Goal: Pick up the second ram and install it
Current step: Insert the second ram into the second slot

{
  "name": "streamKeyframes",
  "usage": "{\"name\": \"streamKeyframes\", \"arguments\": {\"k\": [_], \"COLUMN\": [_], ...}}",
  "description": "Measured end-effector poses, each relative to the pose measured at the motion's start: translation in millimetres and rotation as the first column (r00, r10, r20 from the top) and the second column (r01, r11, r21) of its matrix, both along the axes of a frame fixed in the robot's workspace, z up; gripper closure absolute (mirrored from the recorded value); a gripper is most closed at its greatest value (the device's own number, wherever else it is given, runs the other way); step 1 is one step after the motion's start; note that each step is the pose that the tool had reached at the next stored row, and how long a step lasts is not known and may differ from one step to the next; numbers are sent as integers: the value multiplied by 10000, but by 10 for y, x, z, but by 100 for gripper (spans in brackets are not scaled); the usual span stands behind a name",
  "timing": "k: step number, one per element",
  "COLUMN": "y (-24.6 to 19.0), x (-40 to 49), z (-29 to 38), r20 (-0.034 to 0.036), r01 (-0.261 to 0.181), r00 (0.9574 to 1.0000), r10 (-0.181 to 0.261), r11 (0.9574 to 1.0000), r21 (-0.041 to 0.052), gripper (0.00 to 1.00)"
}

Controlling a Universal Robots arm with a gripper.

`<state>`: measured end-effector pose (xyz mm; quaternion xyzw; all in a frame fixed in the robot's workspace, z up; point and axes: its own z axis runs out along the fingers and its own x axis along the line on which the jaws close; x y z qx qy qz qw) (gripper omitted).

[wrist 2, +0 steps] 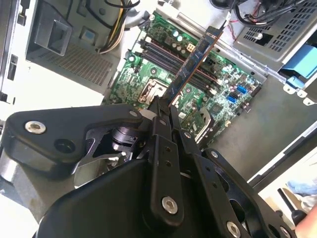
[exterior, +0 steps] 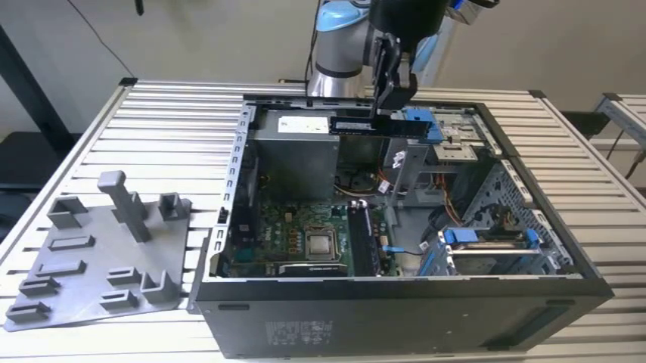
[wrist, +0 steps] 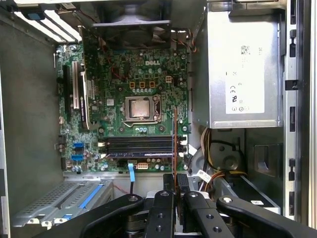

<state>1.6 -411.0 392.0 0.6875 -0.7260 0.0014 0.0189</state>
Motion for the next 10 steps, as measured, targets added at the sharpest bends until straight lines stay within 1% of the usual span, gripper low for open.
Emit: {"name": "streamKeyframes", "arguments": {"k": [10], "y": [0], "x": [1], "z": [0], "r20": [0], "r01": [3], "r00": [10000], "r10": [-3], "r11": [10000], "r21": [0], "gripper": [86]}}
